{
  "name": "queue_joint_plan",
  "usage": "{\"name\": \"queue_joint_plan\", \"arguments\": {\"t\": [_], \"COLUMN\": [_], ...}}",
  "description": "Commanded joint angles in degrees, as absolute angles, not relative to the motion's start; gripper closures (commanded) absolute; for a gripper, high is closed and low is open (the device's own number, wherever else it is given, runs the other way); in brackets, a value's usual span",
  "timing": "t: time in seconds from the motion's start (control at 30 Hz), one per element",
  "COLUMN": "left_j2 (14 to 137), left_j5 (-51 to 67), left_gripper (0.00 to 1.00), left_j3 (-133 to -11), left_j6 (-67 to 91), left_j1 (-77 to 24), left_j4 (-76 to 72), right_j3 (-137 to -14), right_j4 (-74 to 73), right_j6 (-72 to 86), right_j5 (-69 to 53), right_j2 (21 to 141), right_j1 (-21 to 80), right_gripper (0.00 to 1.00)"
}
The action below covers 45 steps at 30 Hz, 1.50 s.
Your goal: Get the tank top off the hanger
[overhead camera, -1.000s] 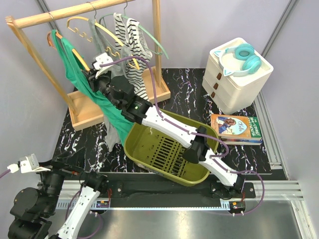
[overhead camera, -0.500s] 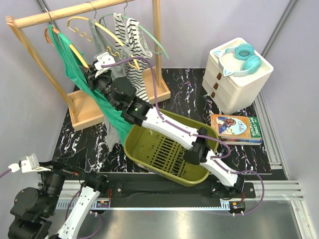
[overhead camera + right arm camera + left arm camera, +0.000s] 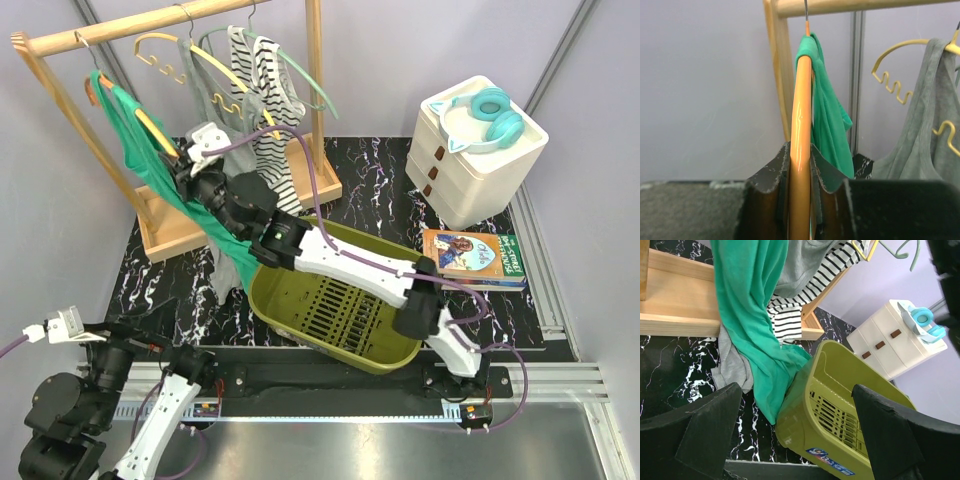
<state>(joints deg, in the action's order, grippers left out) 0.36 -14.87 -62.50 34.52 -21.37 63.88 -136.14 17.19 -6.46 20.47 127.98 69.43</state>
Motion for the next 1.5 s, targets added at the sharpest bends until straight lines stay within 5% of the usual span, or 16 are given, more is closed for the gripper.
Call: {"name": "queue_joint_plan", "arguments": {"t": [0.0, 0.43, 1.07, 1.47], "left_j2": [-4.4, 1.74, 32.07, 36.38], "left_j5": [-13.62, -11.34, -4.04, 2.8], "left_gripper": [0.03, 0.01, 0.01, 0.25], "left_j3": [-62.31, -65.56, -79.1, -76.3], "left_j6": [33.66, 31.04, 26.72, 27.77], "left_j1": [-21.53, -21.53, -21.62, -21.53], "left_j4": [62.93, 59.24, 49.92, 43.34], "right_j3": [-123.52, -80.37, -54.59, -49.57], "right_j4": [34.69, 40.96, 27.78, 25.4], "right_j6": [-7.65, -0.46, 10.9, 13.18], "right_j5": [21.8, 18.64, 7.83, 5.28], "right_j2": [111.82, 84.83, 54.77, 48.69], "right_j1": [72.51, 72.69, 72.6, 72.69], "right_gripper": [1.0, 1.0, 1.0, 1.0]}}
